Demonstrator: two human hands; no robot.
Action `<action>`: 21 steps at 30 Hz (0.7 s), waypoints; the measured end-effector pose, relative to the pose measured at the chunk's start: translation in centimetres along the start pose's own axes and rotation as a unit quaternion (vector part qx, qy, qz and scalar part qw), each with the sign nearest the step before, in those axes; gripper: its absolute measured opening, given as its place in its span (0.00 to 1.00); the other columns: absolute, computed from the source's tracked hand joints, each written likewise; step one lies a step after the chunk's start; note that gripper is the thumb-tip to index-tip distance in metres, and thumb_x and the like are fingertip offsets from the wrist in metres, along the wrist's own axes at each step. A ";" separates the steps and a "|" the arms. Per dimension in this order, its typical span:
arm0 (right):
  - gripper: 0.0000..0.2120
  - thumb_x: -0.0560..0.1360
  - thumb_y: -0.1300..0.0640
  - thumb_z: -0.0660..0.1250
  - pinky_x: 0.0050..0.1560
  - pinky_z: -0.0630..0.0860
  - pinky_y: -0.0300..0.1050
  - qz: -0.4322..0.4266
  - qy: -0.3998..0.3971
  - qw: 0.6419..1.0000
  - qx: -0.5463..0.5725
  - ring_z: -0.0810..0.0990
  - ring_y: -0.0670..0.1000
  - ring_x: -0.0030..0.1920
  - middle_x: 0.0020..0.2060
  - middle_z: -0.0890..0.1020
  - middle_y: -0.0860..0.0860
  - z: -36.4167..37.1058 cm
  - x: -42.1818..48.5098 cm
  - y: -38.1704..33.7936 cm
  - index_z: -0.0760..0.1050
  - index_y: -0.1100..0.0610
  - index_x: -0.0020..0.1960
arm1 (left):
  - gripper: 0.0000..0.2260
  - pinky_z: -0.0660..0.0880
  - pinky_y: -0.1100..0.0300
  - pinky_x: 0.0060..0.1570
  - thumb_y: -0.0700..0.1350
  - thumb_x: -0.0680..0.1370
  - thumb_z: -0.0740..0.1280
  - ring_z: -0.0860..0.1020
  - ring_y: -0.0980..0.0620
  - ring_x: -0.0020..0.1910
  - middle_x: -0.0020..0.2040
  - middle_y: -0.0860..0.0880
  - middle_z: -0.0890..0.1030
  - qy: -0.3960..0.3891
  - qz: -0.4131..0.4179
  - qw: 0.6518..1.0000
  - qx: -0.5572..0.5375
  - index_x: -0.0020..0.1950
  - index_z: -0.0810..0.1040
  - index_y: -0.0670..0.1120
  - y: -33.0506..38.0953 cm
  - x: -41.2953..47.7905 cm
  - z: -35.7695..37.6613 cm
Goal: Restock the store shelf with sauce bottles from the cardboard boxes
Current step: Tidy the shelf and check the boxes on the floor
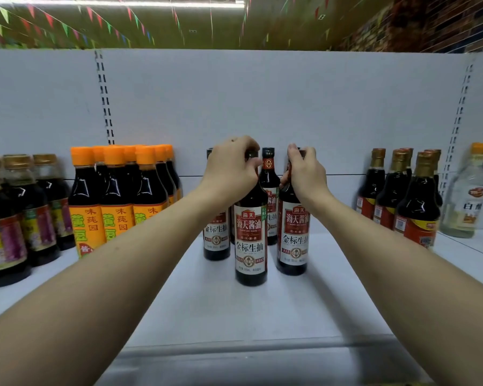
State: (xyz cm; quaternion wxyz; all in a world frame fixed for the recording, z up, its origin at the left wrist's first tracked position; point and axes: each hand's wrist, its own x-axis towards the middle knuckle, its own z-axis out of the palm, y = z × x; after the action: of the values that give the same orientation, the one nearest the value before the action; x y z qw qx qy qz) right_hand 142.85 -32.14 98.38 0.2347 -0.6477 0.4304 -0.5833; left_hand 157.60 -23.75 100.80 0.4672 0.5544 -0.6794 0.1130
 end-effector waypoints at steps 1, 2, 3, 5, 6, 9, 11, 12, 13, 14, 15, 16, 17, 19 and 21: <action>0.21 0.83 0.36 0.53 0.54 0.78 0.56 -0.004 0.006 1.000 0.003 0.84 0.55 0.45 0.38 0.85 0.54 0.1 0.0 0.1 0.69 0.54 0.58 | 0.11 0.68 0.62 0.53 0.41 0.82 0.68 0.77 0.49 0.56 0.59 0.46 0.82 0.002 0.022 0.999 0.028 0.64 0.80 0.43 -0.2 0.1 0.3; 0.20 0.83 0.36 0.54 0.53 0.78 0.55 -0.008 0.012 1.000 0.001 0.84 0.55 0.44 0.38 0.85 0.54 0.3 0.0 0.3 0.68 0.53 0.58 | 0.11 0.68 0.60 0.53 0.40 0.82 0.68 0.78 0.46 0.56 0.59 0.44 0.81 0.002 0.040 0.998 0.048 0.64 0.79 0.41 -0.3 0.2 0.6; 0.20 0.83 0.36 0.53 0.52 0.78 0.55 -0.017 0.018 1.000 -0.008 0.84 0.55 0.44 0.38 0.85 0.53 0.5 0.0 0.5 0.68 0.51 0.58 | 0.11 0.69 0.59 0.52 0.40 0.82 0.68 0.78 0.43 0.57 0.59 0.43 0.80 -0.002 0.050 0.997 0.060 0.64 0.78 0.40 -0.4 0.4 0.7; 0.18 0.83 0.35 0.52 0.52 0.78 0.55 -0.045 0.032 0.998 -0.038 0.84 0.56 0.46 0.41 0.85 0.53 1.0 0.0 0.9 0.65 0.47 0.62 | 0.16 0.69 0.58 0.54 0.43 0.80 0.72 0.77 0.43 0.59 0.61 0.44 0.79 -0.037 0.055 0.994 0.087 0.66 0.76 0.40 -0.6 0.7 0.6; 0.15 0.83 0.36 0.52 0.52 0.79 0.56 -0.063 0.036 0.996 -0.047 0.84 0.57 0.45 0.41 0.85 0.53 1.2 0.0 1.1 0.63 0.44 0.64 | 0.22 0.69 0.57 0.56 0.46 0.77 0.75 0.76 0.44 0.61 0.62 0.44 0.78 -0.065 0.057 0.991 0.103 0.67 0.74 0.41 -0.7 0.9 0.5; 0.08 0.84 0.42 0.53 0.48 0.81 0.61 -0.118 0.038 0.991 -0.047 0.84 0.59 0.39 0.37 0.82 0.54 1.8 0.1 1.6 0.62 0.38 0.63 | 0.32 0.68 0.56 0.60 0.49 0.73 0.80 0.74 0.44 0.65 0.67 0.45 0.75 -0.097 0.051 0.987 0.121 0.72 0.71 0.42 -1.2 1.3 0.4; 0.05 0.83 0.43 0.54 0.46 0.81 0.62 -0.133 0.044 0.989 -0.041 0.84 0.59 0.39 0.38 0.81 0.52 2.2 0.3 1.7 0.66 0.39 0.58 | 0.31 0.67 0.57 0.56 0.48 0.73 0.80 0.74 0.43 0.64 0.66 0.45 0.75 -0.086 0.051 0.987 0.129 0.71 0.71 0.43 -1.5 1.6 0.7; 0.05 0.83 0.44 0.55 0.46 0.81 0.63 -0.134 0.046 0.989 -0.033 0.84 0.59 0.39 0.38 0.81 0.52 2.5 0.3 1.8 0.67 0.39 0.56 | 0.30 0.67 0.56 0.55 0.47 0.73 0.79 0.75 0.43 0.62 0.65 0.44 0.75 -0.080 0.051 0.986 0.136 0.70 0.71 0.42 -1.7 1.8 0.8; 0.04 0.82 0.45 0.56 0.46 0.81 0.63 -0.132 0.045 0.990 -0.022 0.84 0.59 0.40 0.39 0.81 0.51 2.9 0.3 1.8 0.68 0.39 0.56 | 0.29 0.68 0.55 0.53 0.46 0.74 0.79 0.75 0.42 0.61 0.64 0.44 0.75 -0.076 0.050 0.986 0.143 0.69 0.71 0.42 -2.0 2.0 1.0; 0.04 0.82 0.46 0.57 0.46 0.81 0.62 -0.130 0.043 0.991 -0.011 0.84 0.59 0.40 0.39 0.81 0.51 3.2 0.3 1.9 0.68 0.39 0.55 | 0.28 0.68 0.54 0.52 0.46 0.74 0.79 0.75 0.42 0.60 0.63 0.44 0.75 -0.073 0.049 0.985 0.151 0.68 0.71 0.42 -2.2 2.1 1.1; 0.05 0.82 0.47 0.58 0.47 0.81 0.61 -0.129 0.042 0.991 -0.005 0.83 0.58 0.41 0.39 0.81 0.50 3.5 0.3 2.0 0.69 0.40 0.56 | 0.27 0.68 0.54 0.50 0.46 0.74 0.79 0.76 0.41 0.58 0.62 0.44 0.75 -0.071 0.048 0.983 0.160 0.67 0.71 0.42 -2.4 2.3 1.2; 0.06 0.82 0.49 0.59 0.47 0.81 0.58 -0.130 0.042 0.991 -0.004 0.83 0.56 0.41 0.39 0.81 0.49 3.7 0.4 2.0 0.70 0.40 0.58 | 0.26 0.67 0.53 0.49 0.46 0.74 0.79 0.76 0.41 0.58 0.62 0.44 0.75 -0.069 0.046 0.982 0.172 0.66 0.71 0.42 -2.7 2.5 1.3; 0.08 0.82 0.51 0.61 0.47 0.80 0.53 -0.133 0.039 0.990 -0.005 0.82 0.53 0.41 0.39 0.80 0.48 3.9 0.5 2.0 0.71 0.42 0.60 | 0.25 0.67 0.53 0.48 0.47 0.74 0.78 0.75 0.42 0.58 0.61 0.44 0.75 -0.065 0.045 0.980 0.182 0.66 0.71 0.42 -2.9 2.7 1.4; 0.11 0.83 0.54 0.63 0.45 0.74 0.44 -0.138 0.032 0.990 -0.005 0.78 0.44 0.40 0.39 0.79 0.46 4.3 0.6 1.9 0.73 0.47 0.64 | 0.26 0.67 0.53 0.48 0.49 0.74 0.78 0.74 0.43 0.61 0.61 0.45 0.76 -0.056 0.048 0.977 0.202 0.66 0.71 0.43 -3.4 3.1 1.7; 0.13 0.83 0.55 0.65 0.47 0.68 0.42 -0.137 0.030 0.990 -0.012 0.74 0.39 0.42 0.42 0.80 0.45 4.6 0.8 2.0 0.74 0.48 0.66 | 0.26 0.68 0.53 0.53 0.51 0.75 0.78 0.71 0.44 0.64 0.63 0.45 0.77 -0.047 0.058 0.972 0.223 0.67 0.72 0.43 -3.7 3.4 2.0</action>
State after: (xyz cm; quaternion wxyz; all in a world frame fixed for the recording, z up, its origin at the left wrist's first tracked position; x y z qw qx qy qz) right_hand 146.64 -34.77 96.29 0.1316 -0.6853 0.3518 -0.6239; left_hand 159.92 -28.62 101.02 0.2925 0.6091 -0.6891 0.2620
